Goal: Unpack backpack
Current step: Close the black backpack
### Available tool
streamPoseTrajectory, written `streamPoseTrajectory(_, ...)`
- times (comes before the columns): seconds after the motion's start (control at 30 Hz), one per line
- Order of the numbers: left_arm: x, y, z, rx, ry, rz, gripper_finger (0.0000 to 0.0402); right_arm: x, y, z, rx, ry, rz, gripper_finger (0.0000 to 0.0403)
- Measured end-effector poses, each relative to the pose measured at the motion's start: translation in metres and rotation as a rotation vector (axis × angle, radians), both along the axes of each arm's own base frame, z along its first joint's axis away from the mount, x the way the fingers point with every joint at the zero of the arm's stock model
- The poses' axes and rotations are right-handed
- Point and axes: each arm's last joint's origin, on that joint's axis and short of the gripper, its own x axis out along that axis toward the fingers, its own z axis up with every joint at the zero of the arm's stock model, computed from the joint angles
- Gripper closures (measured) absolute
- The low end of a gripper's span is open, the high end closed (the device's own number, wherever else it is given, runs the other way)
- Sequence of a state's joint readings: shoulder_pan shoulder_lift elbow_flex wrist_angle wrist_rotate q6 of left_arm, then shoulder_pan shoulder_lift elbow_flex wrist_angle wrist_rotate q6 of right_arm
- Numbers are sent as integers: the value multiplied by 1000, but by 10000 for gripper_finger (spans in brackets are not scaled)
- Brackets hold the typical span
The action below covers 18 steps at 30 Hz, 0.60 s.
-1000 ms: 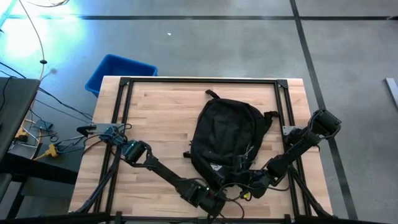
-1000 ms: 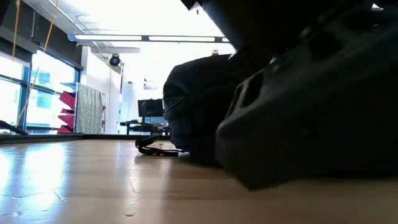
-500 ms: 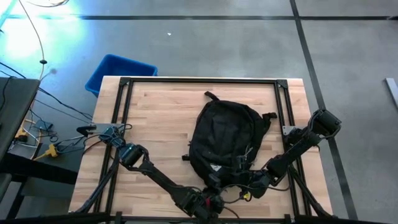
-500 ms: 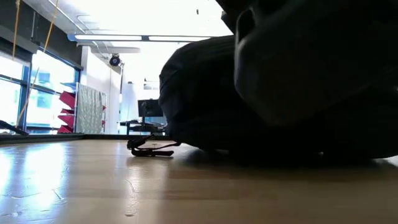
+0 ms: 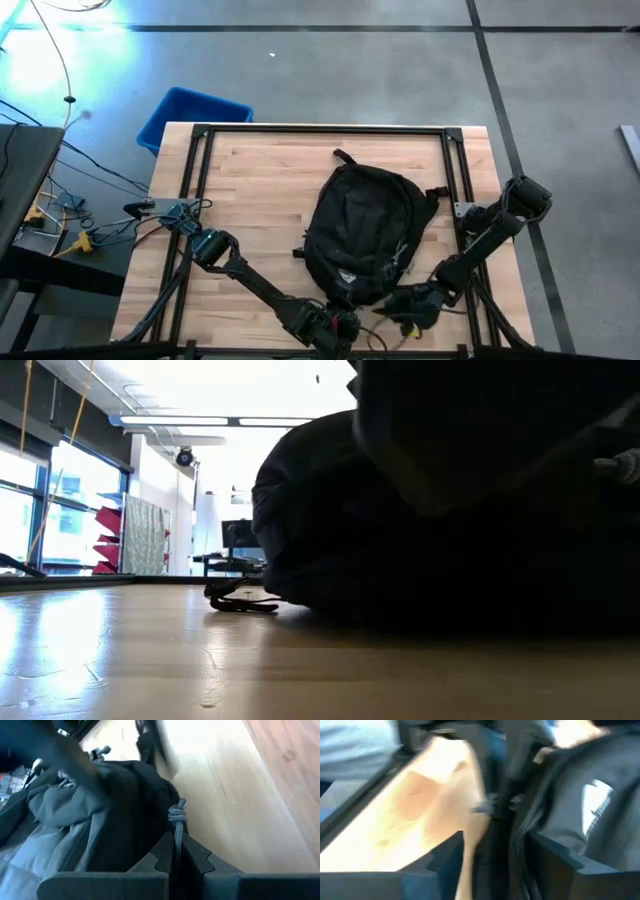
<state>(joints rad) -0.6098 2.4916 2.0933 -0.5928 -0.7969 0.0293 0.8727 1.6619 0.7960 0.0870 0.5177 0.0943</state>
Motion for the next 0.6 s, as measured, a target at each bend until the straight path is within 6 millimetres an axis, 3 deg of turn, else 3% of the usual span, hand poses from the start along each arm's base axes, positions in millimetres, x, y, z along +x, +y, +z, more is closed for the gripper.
streamPoseTrajectory(0.13,0,2,1,32,-26,31,401,-8,10,-10,-77,-32,-5,174)
streamPoseTrajectory(0.33,1,5,1,30,-53,81,401,-11,18,-27,-180,-82,-13,195)
streamPoseTrajectory(0.43,3,8,1,24,-48,87,401,-15,22,-24,-270,-161,-58,209)
streamPoseTrajectory(0.6,4,13,0,13,-62,123,401,-22,35,0,-356,-293,-137,208)
